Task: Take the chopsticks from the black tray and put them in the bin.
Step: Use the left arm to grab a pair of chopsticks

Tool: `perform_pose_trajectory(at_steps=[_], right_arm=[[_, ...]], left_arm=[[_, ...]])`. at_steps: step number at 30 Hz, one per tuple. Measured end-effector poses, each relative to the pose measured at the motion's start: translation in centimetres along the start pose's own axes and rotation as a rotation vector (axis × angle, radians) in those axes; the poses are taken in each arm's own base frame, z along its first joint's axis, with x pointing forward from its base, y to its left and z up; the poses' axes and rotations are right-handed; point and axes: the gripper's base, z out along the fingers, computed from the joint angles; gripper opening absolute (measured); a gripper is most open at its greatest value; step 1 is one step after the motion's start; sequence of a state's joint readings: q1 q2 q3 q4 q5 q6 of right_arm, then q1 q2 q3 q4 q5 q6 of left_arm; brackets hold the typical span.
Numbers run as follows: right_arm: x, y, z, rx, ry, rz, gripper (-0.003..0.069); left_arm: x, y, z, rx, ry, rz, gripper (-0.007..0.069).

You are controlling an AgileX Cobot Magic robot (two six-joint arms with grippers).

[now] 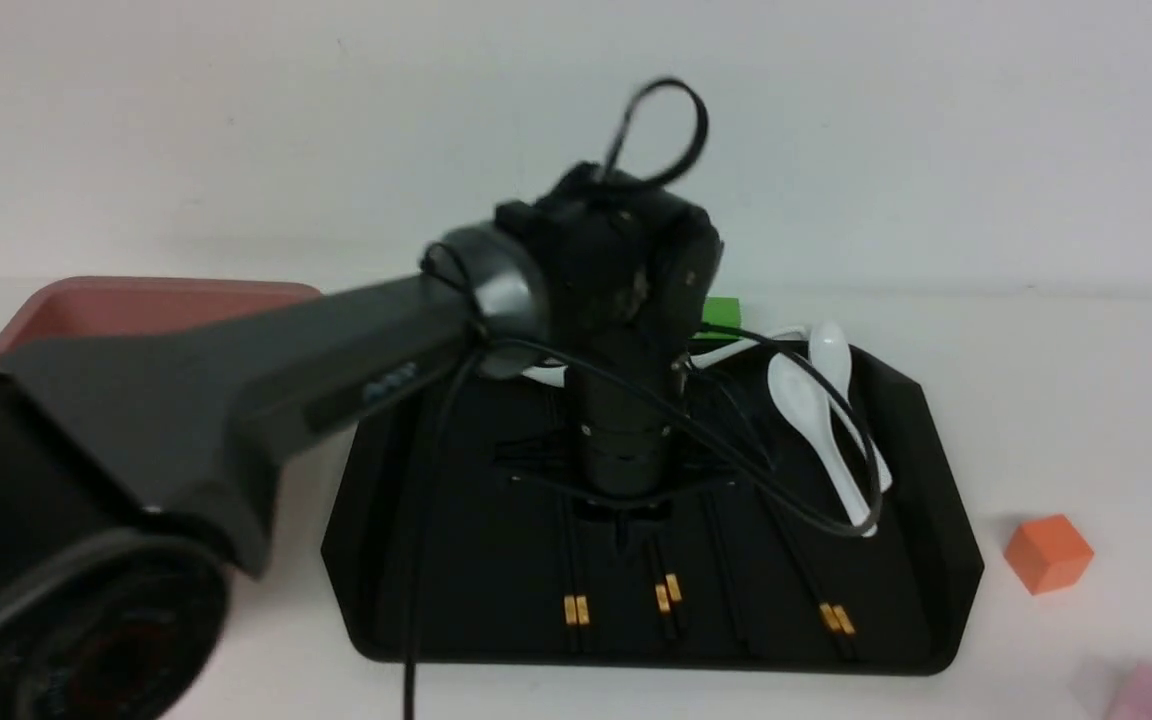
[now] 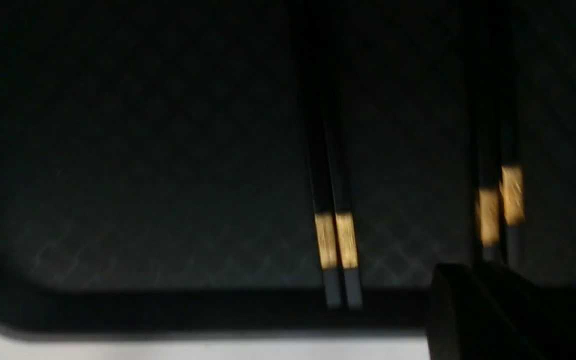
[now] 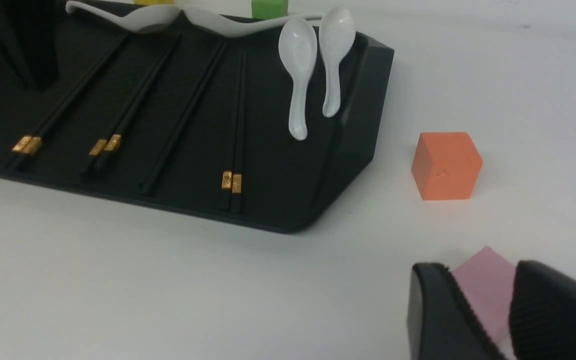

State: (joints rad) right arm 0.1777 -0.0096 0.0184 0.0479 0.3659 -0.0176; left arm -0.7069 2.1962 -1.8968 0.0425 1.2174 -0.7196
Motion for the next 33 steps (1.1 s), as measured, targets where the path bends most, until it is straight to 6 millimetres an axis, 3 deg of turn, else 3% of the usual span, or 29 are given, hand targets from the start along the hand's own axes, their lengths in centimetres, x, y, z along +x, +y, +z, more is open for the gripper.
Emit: perform_pose_trajectory(at_steps=[4,8,13,18,23,33], right_arm=[[0.0,0.0,0.0,0.0,0.0,0.0,0.024],[0.0,0.0,0.0,0.0,0.0,0.0,0.024],[0.0,0.0,0.0,0.0,0.0,0.0,0.024],[0.0,0.0,0.0,0.0,0.0,0.0,0.024],[0.0,0.0,0.0,0.0,0.0,0.0,0.024],[0.0,0.0,0.0,0.0,0.0,0.0,0.024]], left_arm=[[-0.3,0.2,0.1,-0.028,-0.024,-0.003,0.014],[-0.7,0.6,0.1,-0.07,-0.063,-0.028,0.0251],[-0.9,0.6,2.7,-0.114,-0.034,-0.037,0.0313],[-1.3,1.3,4.7,-0.142,-0.005,-0.083,0.0321],[-1.9,2.0,5.0,-0.148,-0.004,-0.124,0.0312],[-1.8,1.7,5.6,-0.124,0.024,-0.145,0.0195]])
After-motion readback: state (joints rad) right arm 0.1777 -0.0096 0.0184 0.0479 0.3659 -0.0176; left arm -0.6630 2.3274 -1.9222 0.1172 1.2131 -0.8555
